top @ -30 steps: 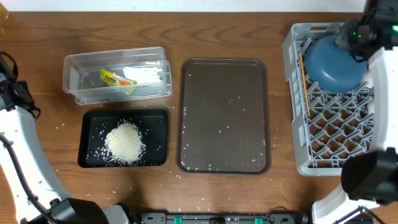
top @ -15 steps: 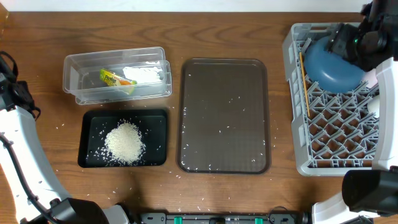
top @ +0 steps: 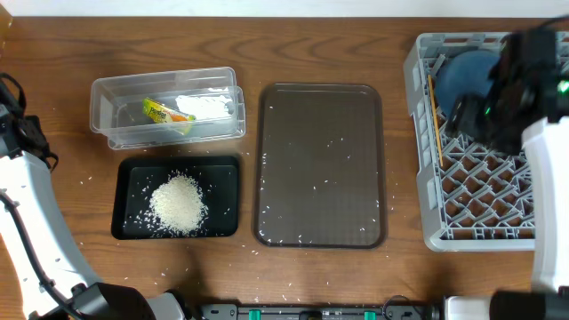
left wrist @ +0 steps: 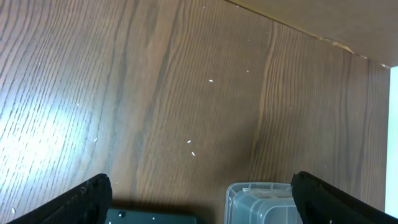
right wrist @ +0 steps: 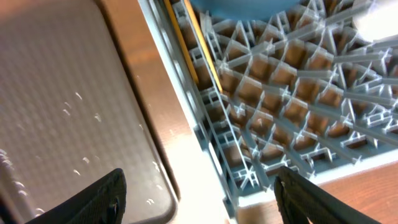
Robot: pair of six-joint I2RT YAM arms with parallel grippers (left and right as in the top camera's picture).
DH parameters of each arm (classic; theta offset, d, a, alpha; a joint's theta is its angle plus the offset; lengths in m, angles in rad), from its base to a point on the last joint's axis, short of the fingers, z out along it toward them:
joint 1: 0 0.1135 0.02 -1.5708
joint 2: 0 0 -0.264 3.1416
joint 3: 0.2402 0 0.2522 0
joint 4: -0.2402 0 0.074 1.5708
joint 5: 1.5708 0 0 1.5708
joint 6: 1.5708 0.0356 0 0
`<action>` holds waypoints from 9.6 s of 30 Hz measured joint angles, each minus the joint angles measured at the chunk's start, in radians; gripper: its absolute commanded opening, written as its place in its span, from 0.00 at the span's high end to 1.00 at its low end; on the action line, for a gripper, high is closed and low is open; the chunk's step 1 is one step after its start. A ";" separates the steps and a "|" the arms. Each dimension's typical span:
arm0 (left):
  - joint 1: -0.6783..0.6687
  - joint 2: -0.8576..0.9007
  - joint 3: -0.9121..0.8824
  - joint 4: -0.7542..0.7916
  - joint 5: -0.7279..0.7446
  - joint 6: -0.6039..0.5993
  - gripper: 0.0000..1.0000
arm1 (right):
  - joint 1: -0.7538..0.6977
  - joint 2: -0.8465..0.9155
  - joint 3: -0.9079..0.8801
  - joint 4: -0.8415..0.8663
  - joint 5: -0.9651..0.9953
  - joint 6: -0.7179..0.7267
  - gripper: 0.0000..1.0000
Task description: Sort waste into correct bins and load items into the dishwasher rack
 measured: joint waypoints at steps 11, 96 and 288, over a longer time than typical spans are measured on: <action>0.000 0.000 0.000 0.000 0.000 0.000 0.05 | 0.093 -0.284 -0.286 0.068 0.020 0.073 0.01; 0.000 0.000 0.000 0.000 0.000 0.000 0.05 | 0.104 -1.518 -1.609 1.308 -0.084 -0.335 0.01; -0.565 -1.468 -1.468 0.968 0.446 1.152 0.05 | 0.104 -1.518 -1.610 1.309 -0.080 -0.338 0.01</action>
